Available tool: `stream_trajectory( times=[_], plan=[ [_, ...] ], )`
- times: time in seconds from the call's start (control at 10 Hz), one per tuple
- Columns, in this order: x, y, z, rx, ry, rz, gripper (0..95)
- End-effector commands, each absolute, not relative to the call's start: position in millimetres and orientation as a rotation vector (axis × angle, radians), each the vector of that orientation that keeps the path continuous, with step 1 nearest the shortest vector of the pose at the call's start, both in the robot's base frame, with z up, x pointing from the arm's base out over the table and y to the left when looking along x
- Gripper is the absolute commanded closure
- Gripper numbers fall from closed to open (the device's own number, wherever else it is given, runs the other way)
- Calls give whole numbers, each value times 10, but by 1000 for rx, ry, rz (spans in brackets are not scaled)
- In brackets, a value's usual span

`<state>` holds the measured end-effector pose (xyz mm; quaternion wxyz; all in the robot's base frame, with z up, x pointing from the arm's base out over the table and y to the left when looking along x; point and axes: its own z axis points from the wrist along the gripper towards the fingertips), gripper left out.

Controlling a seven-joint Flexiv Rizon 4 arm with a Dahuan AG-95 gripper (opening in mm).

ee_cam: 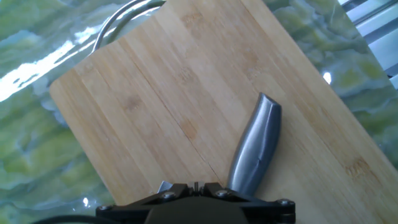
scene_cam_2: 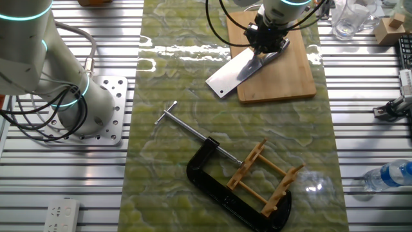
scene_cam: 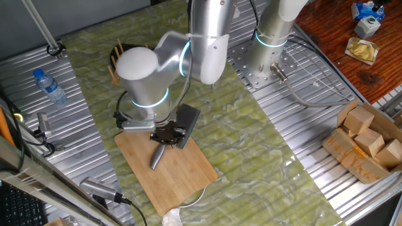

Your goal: Put the knife on the knife rack

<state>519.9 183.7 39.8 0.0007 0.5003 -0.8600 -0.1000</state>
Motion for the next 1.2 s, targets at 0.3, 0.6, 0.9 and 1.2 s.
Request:
stream_trajectory(
  times=[0.3, 0.6, 0.9, 1.2],
  plan=[
    [5172, 1726, 579, 1532, -2606, -484, 950],
    [5079, 1586, 617, 1547, -2559, -512, 950],
    [5032, 1521, 587, 1532, -2531, -532, 950],
    [5044, 1532, 562, 1467, -2550, -529, 950]
  ],
)
